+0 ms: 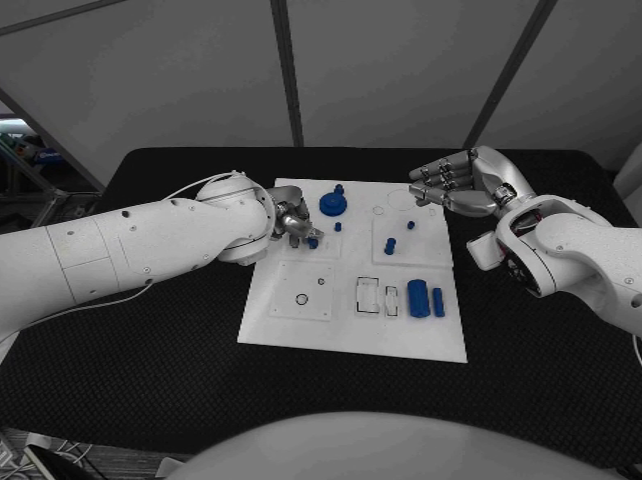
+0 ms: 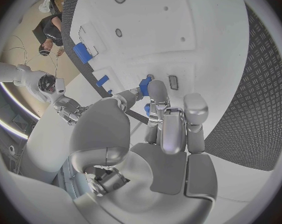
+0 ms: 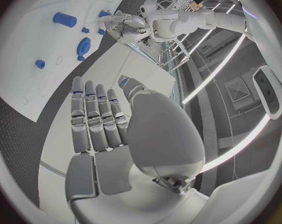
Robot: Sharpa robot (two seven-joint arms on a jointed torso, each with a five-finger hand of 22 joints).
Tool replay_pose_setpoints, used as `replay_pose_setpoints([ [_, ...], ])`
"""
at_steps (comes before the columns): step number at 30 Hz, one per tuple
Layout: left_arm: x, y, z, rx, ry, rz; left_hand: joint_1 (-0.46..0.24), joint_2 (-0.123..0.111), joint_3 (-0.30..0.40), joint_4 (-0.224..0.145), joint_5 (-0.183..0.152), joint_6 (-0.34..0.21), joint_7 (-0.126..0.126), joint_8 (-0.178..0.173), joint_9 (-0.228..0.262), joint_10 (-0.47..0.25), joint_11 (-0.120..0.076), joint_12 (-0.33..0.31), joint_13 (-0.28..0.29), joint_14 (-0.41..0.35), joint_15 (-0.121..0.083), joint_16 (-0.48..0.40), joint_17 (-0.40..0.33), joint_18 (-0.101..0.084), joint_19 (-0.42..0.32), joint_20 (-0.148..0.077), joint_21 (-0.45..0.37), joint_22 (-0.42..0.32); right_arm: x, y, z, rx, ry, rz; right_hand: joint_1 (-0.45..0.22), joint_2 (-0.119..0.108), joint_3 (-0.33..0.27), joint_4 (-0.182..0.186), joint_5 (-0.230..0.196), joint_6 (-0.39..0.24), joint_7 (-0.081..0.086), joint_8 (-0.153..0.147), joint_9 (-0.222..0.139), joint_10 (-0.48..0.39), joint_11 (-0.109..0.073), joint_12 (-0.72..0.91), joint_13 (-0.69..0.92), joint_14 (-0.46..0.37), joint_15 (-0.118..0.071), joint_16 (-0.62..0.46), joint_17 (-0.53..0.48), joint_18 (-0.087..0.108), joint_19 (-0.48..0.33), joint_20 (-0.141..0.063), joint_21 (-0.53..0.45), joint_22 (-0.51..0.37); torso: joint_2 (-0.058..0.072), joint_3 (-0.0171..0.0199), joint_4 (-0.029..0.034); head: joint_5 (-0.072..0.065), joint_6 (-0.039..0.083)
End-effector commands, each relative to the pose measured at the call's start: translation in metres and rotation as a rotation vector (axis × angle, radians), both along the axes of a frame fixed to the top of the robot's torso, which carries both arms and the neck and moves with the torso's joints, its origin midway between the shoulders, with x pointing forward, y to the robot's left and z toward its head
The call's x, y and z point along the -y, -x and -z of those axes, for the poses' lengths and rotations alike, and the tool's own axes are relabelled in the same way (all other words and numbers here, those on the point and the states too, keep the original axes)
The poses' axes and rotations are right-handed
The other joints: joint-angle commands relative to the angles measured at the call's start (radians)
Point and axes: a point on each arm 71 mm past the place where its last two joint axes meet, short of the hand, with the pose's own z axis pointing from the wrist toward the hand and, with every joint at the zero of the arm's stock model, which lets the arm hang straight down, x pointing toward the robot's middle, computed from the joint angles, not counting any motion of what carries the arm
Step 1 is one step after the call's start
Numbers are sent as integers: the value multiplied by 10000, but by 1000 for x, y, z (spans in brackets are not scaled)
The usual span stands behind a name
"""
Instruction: Assemble the parts on the task board
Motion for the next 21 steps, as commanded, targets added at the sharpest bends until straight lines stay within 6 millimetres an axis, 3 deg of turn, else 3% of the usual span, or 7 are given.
replay_pose_setpoints([
  [1, -1, 1, 3, -195, -221, 147, 335, 276, 1089, -1015, 41, 2, -26, 28, 8, 15, -84, 3, 9, 410, -76, 46, 8, -818, 58, -20, 56, 14, -1, 0, -2, 87, -48, -124, -68, 11, -2, -46, 32, -70, 3, -28, -1, -59, 31, -43, -12, -48, 29, -13, -13, 19, 36, 40, -55, -11, 0, 1, -6, 2, -5],
  [21, -2, 2, 3, -260, -307, 194, 341, 247, 1147, -1030, 41, 12, -29, 27, 16, 34, -87, 3, 4, 410, -79, 46, 10, -820, 68, -23, 65, 29, -1, 0, -1, 72, -53, -134, -88, 31, -4, -45, 35, -70, 2, -22, 2, -64, 31, -37, -10, -51, 31, -6, -49, 23, 47, 47, -84, -39, -1, -7, 7, 33, -36],
])
